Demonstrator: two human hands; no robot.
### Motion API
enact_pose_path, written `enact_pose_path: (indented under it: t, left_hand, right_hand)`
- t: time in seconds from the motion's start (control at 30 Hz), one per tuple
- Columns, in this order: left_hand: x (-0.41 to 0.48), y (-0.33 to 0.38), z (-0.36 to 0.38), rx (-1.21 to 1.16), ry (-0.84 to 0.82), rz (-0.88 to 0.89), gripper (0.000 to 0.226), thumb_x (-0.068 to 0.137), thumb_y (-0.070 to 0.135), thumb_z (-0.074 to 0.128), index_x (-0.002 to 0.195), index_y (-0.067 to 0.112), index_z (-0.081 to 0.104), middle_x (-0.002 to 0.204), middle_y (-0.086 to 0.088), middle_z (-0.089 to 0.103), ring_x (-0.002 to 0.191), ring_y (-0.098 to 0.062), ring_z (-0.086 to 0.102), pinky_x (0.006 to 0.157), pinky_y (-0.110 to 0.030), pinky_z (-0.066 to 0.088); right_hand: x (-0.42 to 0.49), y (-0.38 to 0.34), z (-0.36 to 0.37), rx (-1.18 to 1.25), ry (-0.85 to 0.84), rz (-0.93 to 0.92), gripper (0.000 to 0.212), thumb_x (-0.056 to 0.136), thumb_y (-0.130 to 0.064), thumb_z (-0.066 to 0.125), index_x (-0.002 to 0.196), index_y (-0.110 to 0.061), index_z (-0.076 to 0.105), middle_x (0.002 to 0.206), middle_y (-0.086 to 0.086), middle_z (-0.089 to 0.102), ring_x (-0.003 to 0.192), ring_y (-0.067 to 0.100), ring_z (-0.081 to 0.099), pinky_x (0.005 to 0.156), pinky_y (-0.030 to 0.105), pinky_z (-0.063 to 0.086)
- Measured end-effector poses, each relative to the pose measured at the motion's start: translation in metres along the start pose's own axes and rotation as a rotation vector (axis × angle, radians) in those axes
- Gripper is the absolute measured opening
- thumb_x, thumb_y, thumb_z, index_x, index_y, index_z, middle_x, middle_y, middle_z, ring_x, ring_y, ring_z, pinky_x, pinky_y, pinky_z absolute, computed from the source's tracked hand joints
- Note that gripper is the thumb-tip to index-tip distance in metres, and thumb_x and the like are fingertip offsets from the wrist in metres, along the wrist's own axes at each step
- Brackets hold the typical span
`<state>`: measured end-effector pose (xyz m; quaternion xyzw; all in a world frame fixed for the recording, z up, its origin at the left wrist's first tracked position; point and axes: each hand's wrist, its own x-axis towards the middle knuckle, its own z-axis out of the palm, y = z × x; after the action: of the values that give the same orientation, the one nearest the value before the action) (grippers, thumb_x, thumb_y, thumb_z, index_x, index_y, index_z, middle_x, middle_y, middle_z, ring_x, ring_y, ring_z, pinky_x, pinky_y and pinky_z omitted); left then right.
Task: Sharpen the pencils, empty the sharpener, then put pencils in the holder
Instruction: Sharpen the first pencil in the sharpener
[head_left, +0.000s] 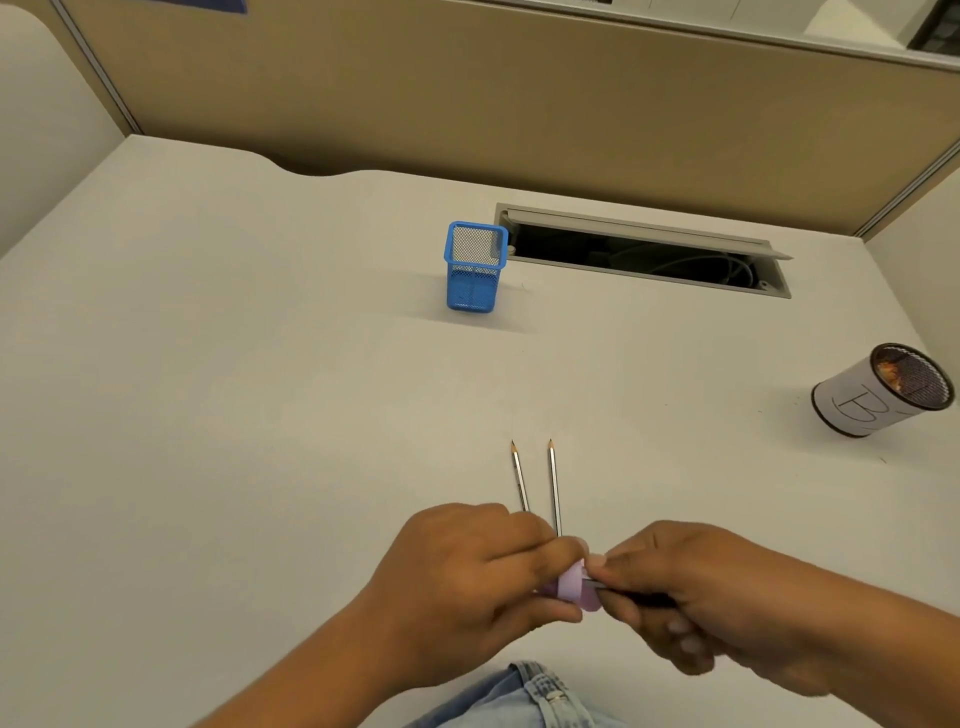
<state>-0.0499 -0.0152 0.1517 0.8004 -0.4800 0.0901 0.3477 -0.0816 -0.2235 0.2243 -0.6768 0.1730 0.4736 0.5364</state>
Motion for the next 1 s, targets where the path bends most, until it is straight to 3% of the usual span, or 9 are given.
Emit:
enact_pose_path:
  t: [0.13,0.2,0.33,0.43,0.57,0.7,0.77,0.83,1.0]
  left_hand:
    - [0.001,-0.004,-0.003,-0.236,-0.034,-0.221,0.025,0.091,0.041,0.065,0.11,0.025,0.068,0.096,0.011,0.068,0.078,-0.007,0.059,0.062,-0.025,0.05]
    - [0.0,-0.006,-0.003,-0.333,0.001,-0.319,0.023,0.091,0.041,0.064,0.108,0.026,0.068,0.095,0.013,0.066,0.08,-0.005,0.059,0.065,-0.024,0.05]
    - [-0.001,-0.011,-0.002,-0.399,0.088,-0.462,0.023,0.087,0.04,0.066,0.105,0.026,0.067,0.091,0.016,0.063,0.077,-0.007,0.057,0.063,-0.013,0.042]
    - [-0.001,-0.011,0.0,-0.46,0.109,-0.526,0.023,0.085,0.04,0.065,0.106,0.029,0.065,0.093,0.02,0.062,0.08,-0.008,0.059,0.064,-0.007,0.041]
    - [-0.001,-0.008,0.003,-0.55,0.106,-0.6,0.023,0.081,0.046,0.065,0.103,0.042,0.058,0.092,0.022,0.062,0.068,-0.007,0.05,0.058,-0.012,0.041]
    - [-0.002,-0.007,0.006,-0.583,0.14,-0.624,0.025,0.079,0.047,0.065,0.102,0.041,0.058,0.092,0.01,0.062,0.067,-0.019,0.048,0.058,-0.025,0.042]
    - [-0.001,-0.006,0.008,-0.598,0.151,-0.638,0.024,0.077,0.047,0.066,0.1,0.041,0.058,0.092,0.009,0.063,0.068,-0.021,0.049,0.058,-0.022,0.041]
    - [-0.002,-0.006,0.01,-0.606,0.147,-0.658,0.024,0.076,0.048,0.065,0.098,0.044,0.058,0.091,0.009,0.064,0.069,-0.022,0.05,0.059,-0.026,0.042]
    - [-0.004,-0.004,0.016,-0.593,0.119,-0.662,0.025,0.077,0.049,0.066,0.1,0.043,0.058,0.087,0.005,0.063,0.066,-0.021,0.049,0.057,-0.026,0.041]
  right_hand:
    - [0.002,-0.002,0.002,-0.167,0.109,-0.157,0.048,0.097,-0.043,0.05,0.06,-0.014,0.06,0.047,0.0,0.039,0.051,0.019,0.03,0.062,0.037,0.027]
    - [0.0,-0.005,-0.002,-0.165,0.157,-0.195,0.047,0.092,-0.047,0.052,0.061,-0.014,0.065,0.048,-0.001,0.041,0.052,0.018,0.032,0.062,0.036,0.028]
    - [-0.001,-0.005,-0.009,0.007,0.26,-0.261,0.04,0.098,-0.025,0.05,0.069,-0.009,0.072,0.056,0.001,0.046,0.051,0.013,0.037,0.055,0.024,0.032]
    - [0.008,0.0,-0.011,0.114,0.324,-0.281,0.035,0.097,-0.019,0.051,0.075,-0.007,0.074,0.06,0.002,0.051,0.054,0.013,0.041,0.056,0.026,0.033]
    - [0.024,0.005,-0.014,0.204,0.384,-0.296,0.027,0.095,-0.014,0.055,0.082,-0.006,0.077,0.07,0.001,0.065,0.063,0.012,0.055,0.062,0.028,0.041]
    - [0.051,0.012,-0.024,0.141,0.53,-0.275,0.017,0.088,-0.014,0.065,0.081,-0.015,0.08,0.084,0.006,0.074,0.073,0.012,0.059,0.071,0.028,0.045]
    - [0.068,0.018,-0.034,0.104,0.629,-0.262,0.014,0.084,-0.012,0.068,0.078,-0.016,0.08,0.078,0.009,0.073,0.067,0.014,0.053,0.064,0.025,0.042]
    - [0.089,0.024,-0.044,0.074,0.704,-0.244,0.013,0.082,-0.011,0.069,0.077,-0.017,0.079,0.065,0.001,0.068,0.059,0.013,0.051,0.055,0.022,0.039]
    - [0.137,0.04,-0.071,-0.027,0.898,-0.159,0.007,0.077,-0.018,0.072,0.072,-0.021,0.076,0.065,-0.003,0.07,0.063,0.016,0.063,0.056,0.025,0.045]
